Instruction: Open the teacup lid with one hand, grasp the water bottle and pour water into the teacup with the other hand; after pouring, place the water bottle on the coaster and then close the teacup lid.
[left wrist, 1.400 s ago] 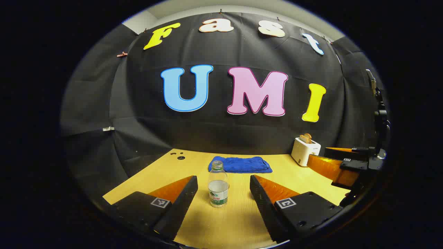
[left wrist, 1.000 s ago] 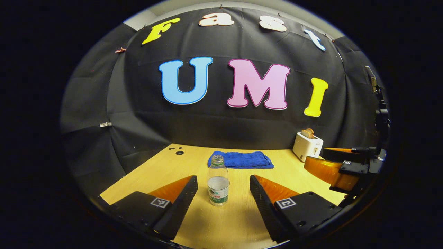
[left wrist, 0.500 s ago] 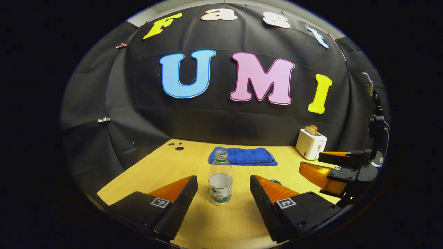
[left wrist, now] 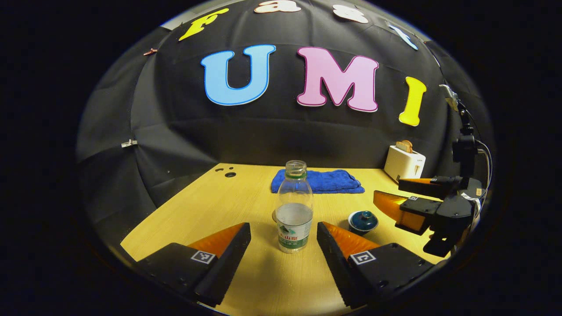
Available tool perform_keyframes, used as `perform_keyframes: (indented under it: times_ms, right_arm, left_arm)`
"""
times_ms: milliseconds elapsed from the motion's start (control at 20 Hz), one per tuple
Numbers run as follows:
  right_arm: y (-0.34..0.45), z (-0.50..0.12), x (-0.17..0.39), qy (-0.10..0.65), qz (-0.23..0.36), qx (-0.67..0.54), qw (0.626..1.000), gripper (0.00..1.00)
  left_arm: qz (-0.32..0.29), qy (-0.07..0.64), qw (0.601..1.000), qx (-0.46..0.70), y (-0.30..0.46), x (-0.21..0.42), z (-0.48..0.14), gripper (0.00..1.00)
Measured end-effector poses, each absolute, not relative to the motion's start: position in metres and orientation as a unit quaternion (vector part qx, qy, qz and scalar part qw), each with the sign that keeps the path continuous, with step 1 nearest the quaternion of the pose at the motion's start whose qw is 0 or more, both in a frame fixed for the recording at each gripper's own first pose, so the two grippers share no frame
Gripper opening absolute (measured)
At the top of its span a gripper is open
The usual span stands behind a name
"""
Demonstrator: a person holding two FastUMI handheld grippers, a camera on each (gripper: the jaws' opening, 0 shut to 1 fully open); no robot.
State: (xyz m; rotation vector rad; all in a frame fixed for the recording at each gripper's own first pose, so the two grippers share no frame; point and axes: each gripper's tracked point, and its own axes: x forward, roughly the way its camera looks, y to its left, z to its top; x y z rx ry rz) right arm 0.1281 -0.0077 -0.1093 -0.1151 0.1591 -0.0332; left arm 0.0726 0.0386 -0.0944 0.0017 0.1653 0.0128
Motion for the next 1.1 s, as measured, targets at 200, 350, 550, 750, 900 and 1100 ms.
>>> perform_keyframes:
  times_ms: [200,350,550,750,900,1100]
  right_arm:
    - [-0.007,-0.135,0.149,0.088,-0.017,-0.077,0.993,0.98]
    - [-0.008,-0.15,0.158,0.094,-0.024,-0.076,0.992,0.98]
    - [-0.008,-0.166,0.163,0.098,-0.028,-0.083,0.991,0.88]
    - [-0.006,-0.18,0.167,0.111,-0.024,-0.089,0.99,0.76]
    - [-0.004,-0.182,0.167,0.113,-0.024,-0.091,0.989,0.63]
    - [-0.003,-0.181,0.17,0.116,-0.023,-0.089,0.989,0.56]
  left_arm:
    - [0.012,0.106,0.994,-0.008,0.047,0.082,-0.124,0.95]
    - [0.012,0.11,0.994,-0.013,0.052,0.086,-0.131,0.95]
    - [0.017,0.109,0.994,-0.017,0.064,0.093,-0.138,0.95]
    - [0.023,0.11,0.993,-0.026,0.072,0.097,-0.143,0.95]
    - [0.029,0.113,0.993,-0.033,0.076,0.099,-0.151,0.95]
    - [0.029,0.109,0.993,-0.032,0.077,0.097,-0.15,0.95]
